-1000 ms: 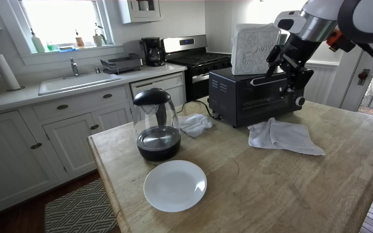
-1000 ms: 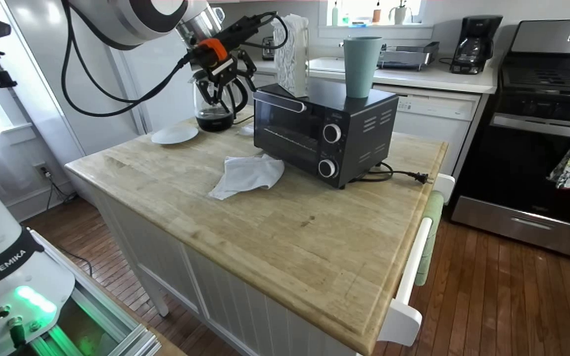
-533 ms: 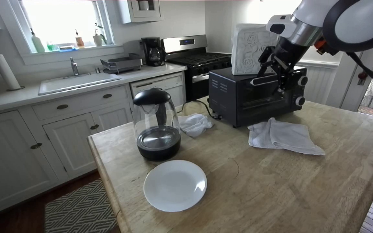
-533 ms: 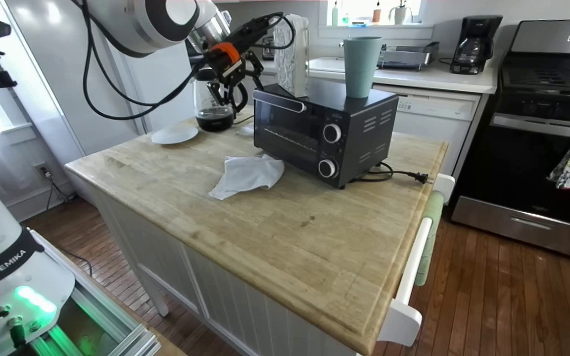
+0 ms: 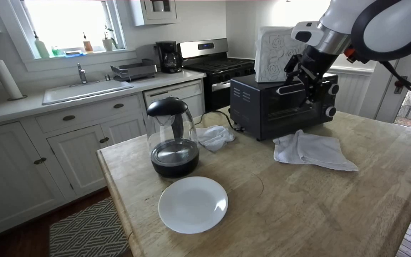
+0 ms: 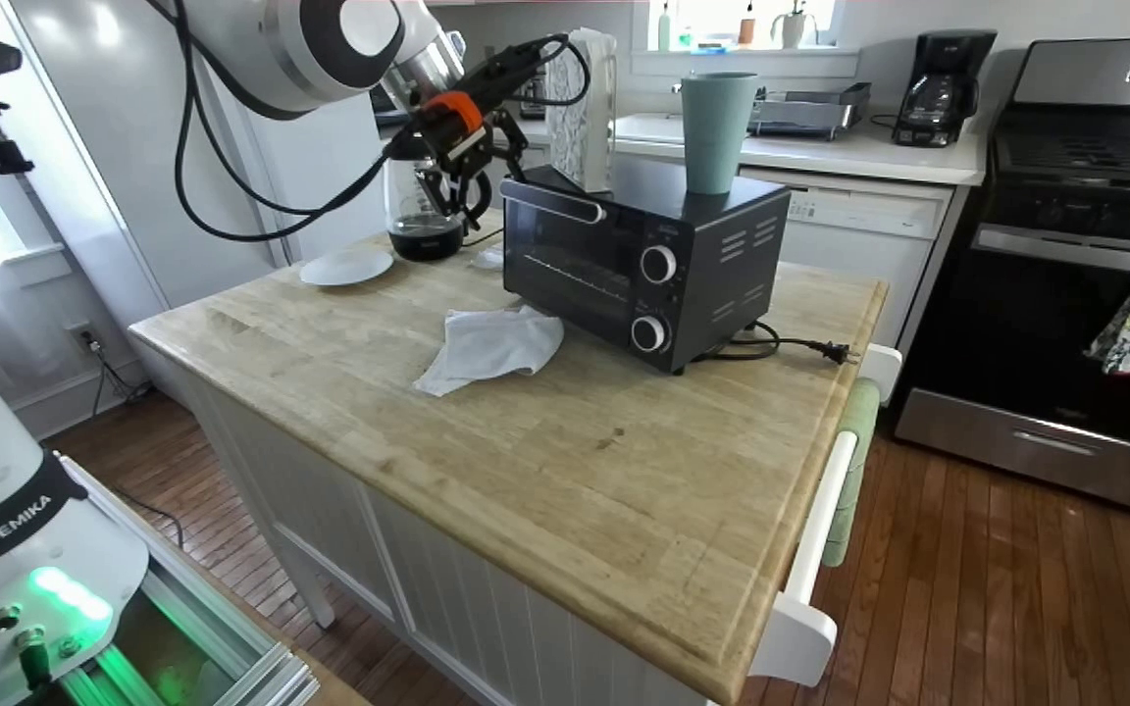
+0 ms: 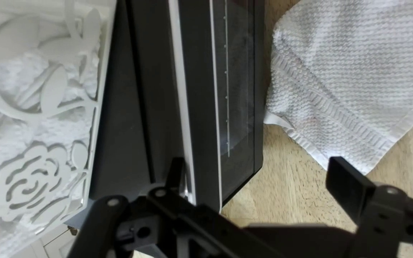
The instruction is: Open the microwave door
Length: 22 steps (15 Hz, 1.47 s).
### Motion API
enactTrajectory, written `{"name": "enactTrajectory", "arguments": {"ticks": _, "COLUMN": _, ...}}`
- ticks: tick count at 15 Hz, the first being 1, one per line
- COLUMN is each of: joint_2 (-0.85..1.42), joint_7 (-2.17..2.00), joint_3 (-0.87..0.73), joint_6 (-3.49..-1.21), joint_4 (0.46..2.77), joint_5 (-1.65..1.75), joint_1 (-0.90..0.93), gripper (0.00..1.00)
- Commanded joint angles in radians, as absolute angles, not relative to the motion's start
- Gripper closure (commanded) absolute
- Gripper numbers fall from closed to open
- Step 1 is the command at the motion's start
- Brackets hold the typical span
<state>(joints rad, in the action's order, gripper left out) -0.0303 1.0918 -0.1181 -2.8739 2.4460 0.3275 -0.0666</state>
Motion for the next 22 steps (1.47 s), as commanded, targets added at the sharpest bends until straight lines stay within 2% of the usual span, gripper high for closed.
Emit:
{"name": "enactTrajectory", "arguments": {"ticks": 1, "joint_2": -0.043, "joint_7": 1.082, "joint_3": -0.112, "joint_6": -2.788, "joint_4": 2.431, "joint_5": 0.354, "joint_1": -0.079, "gripper": 0.0}}
{"name": "enactTrajectory", "arguments": {"ticks": 22, "joint_2": -0.226, "joint_7": 1.08, "joint_3": -0.1, "joint_6": -2.44, "joint_4": 2.564, "joint_5": 0.246, "joint_1": -0.043, "gripper": 0.0}}
